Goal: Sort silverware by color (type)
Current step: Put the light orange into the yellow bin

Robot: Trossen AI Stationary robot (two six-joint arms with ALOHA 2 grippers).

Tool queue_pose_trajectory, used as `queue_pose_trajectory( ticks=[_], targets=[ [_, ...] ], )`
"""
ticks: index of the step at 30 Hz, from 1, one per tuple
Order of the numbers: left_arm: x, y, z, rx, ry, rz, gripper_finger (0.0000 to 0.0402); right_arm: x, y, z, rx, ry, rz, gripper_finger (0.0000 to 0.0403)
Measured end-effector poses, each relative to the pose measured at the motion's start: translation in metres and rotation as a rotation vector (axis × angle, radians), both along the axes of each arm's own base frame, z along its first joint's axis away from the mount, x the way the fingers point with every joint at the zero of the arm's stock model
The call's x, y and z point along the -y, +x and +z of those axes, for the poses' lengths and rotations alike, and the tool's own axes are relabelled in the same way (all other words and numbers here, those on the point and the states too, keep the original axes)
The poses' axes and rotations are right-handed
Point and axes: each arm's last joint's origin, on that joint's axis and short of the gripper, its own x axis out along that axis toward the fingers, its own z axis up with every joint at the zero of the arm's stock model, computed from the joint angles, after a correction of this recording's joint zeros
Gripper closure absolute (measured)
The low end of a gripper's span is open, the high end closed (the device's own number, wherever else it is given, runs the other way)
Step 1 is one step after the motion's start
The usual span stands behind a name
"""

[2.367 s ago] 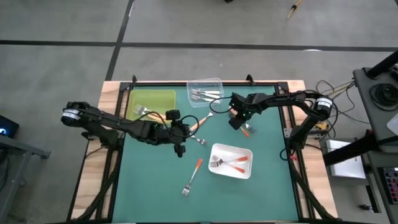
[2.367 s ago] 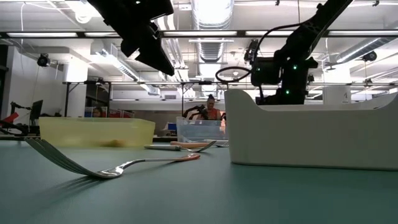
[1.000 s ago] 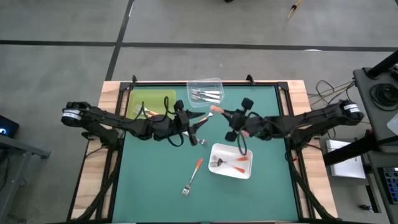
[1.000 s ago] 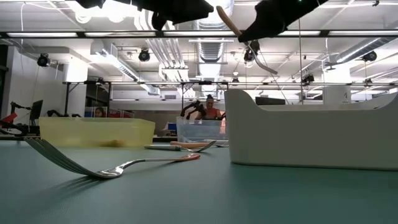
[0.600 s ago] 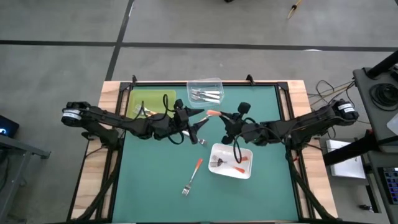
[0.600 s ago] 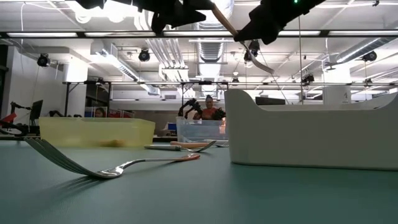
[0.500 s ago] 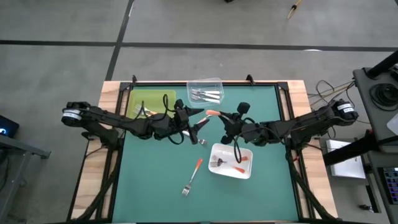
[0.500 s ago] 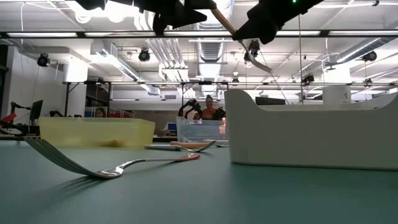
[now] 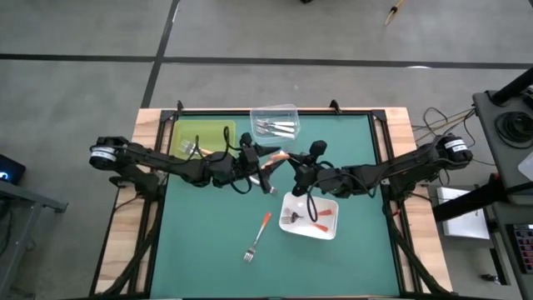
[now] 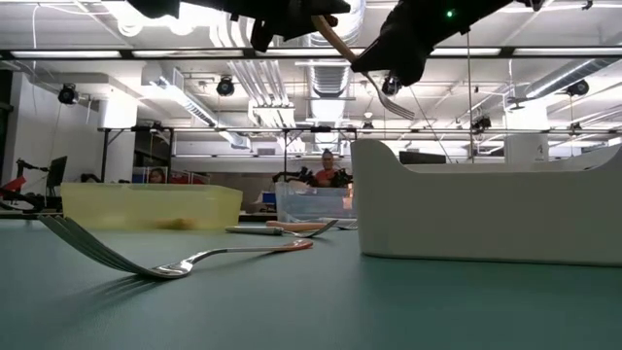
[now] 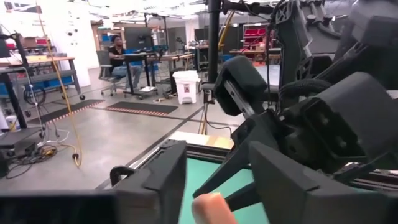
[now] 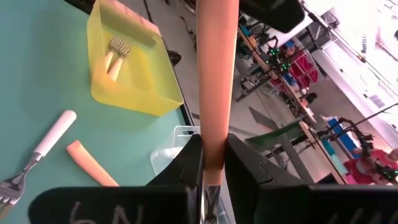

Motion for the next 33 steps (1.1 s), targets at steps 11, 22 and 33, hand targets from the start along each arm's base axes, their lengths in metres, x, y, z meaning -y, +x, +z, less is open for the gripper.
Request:
queue_pose_trajectory(
  ticks=[11, 22, 33],
  targets=[
    [-0.002, 0.000, -0.003, -0.025, -0.004, 0.041, 0.0369, 0.000, 0.000, 0.004, 0.023, -0.008, -0.003, 0.0371],
    [0.000, 0.000, 0.002, 0.010, 0.047, 0.017, 0.0374, 0.000, 0.001, 0.003, 0.035, 0.006, -0.002, 0.0296],
    [-0.009, -0.006, 0.000, -0.007, 0.079, 0.175, 0.0374, 0.003, -0.001, 0.033, 0.127, -0.014, -0.149, 0.0266]
  ],
)
